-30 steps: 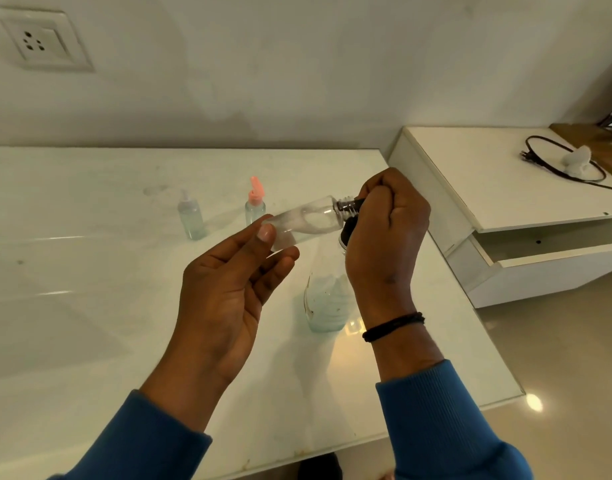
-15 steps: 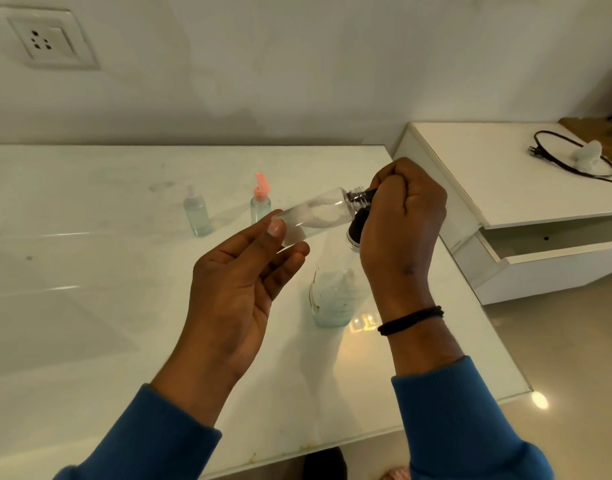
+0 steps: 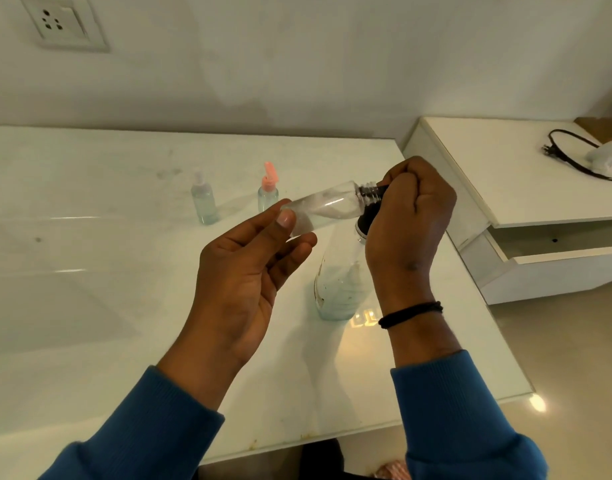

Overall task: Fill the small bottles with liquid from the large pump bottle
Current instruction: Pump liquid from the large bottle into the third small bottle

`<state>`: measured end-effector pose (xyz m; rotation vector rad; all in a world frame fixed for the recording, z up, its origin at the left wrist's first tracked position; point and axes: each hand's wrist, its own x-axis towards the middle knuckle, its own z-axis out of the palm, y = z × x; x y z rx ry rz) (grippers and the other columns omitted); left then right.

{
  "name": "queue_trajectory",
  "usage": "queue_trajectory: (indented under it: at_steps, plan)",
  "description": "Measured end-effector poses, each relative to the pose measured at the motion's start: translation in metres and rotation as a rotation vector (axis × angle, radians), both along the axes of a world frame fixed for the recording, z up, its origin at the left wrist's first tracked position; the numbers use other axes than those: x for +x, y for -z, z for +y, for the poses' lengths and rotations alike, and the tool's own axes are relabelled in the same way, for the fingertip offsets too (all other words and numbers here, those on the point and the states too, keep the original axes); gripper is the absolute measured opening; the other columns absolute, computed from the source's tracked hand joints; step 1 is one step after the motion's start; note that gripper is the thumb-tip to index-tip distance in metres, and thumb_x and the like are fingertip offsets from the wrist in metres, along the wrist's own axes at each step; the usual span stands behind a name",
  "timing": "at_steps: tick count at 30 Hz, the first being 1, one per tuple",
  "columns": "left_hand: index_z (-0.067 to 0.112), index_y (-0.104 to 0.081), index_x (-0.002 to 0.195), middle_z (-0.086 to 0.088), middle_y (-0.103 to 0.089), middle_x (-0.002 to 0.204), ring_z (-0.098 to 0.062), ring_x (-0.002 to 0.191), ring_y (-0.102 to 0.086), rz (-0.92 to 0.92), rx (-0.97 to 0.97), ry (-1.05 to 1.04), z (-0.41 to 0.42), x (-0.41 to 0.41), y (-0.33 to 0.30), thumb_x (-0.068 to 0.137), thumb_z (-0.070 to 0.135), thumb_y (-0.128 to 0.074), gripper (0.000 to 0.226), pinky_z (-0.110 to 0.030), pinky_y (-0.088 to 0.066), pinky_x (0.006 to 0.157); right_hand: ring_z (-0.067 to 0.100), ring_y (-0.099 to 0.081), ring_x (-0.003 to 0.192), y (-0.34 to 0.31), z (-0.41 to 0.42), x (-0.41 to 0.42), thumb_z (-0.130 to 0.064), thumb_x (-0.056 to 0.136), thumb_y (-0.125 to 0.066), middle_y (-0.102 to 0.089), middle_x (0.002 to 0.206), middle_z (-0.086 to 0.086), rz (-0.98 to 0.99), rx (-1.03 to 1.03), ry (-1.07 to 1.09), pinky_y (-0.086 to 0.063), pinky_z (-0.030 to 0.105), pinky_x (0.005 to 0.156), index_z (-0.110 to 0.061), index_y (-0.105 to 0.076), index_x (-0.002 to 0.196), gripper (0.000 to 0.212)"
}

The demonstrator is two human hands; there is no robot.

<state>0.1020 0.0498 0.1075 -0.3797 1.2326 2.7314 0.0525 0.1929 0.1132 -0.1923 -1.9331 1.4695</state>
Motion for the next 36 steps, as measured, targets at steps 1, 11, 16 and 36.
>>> queue_trajectory:
  at_steps: [1, 11, 16, 36]
  plan:
    - [0.007, -0.072, 0.118, -0.009, -0.077, 0.110, -0.020, 0.087, -0.076, 0.000, 0.001, 0.000, 0.0002, -0.0002, 0.0001, 0.080, 0.019, -0.068, 0.040, -0.021, -0.060, 0.071, 0.010, -0.037, 0.049, -0.0001, 0.0005, -0.0004, -0.006, 0.081, -0.034, -0.039, 0.048, -0.013, -0.006, 0.003, 0.001, -0.033, 0.032, 0.051, -0.016, -0.043, 0.061, 0.024]
    - [0.005, -0.071, 0.119, -0.010, -0.077, 0.109, -0.019, 0.084, -0.076, 0.001, 0.015, -0.005, 0.0009, -0.0001, 0.0006, 0.080, 0.018, -0.068, 0.042, -0.021, -0.059, 0.070, 0.008, -0.035, 0.048, 0.0011, 0.0011, -0.0007, -0.004, 0.080, -0.034, -0.038, 0.046, -0.013, 0.003, 0.003, -0.002, -0.031, 0.028, 0.051, -0.012, -0.043, 0.059, 0.024]
    - [0.007, -0.072, 0.117, -0.010, -0.077, 0.109, -0.019, 0.086, -0.076, 0.009, 0.009, 0.010, 0.0011, -0.0004, 0.0008, 0.080, 0.019, -0.068, 0.038, -0.021, -0.059, 0.072, 0.013, -0.036, 0.051, -0.0057, 0.0025, -0.0013, -0.005, 0.079, -0.034, -0.038, 0.050, -0.009, 0.028, 0.052, 0.031, -0.030, 0.029, 0.051, 0.003, -0.048, 0.064, 0.021]
    - [0.005, -0.071, 0.118, -0.011, -0.077, 0.109, -0.020, 0.085, -0.076, 0.004, 0.016, 0.009, 0.0010, 0.0000, 0.0017, 0.080, 0.020, -0.069, 0.041, -0.021, -0.059, 0.071, 0.015, -0.041, 0.052, -0.0064, 0.0010, -0.0016, -0.005, 0.079, -0.034, -0.042, 0.050, -0.011, 0.025, 0.033, 0.028, -0.038, 0.037, 0.052, -0.003, -0.049, 0.065, 0.021]
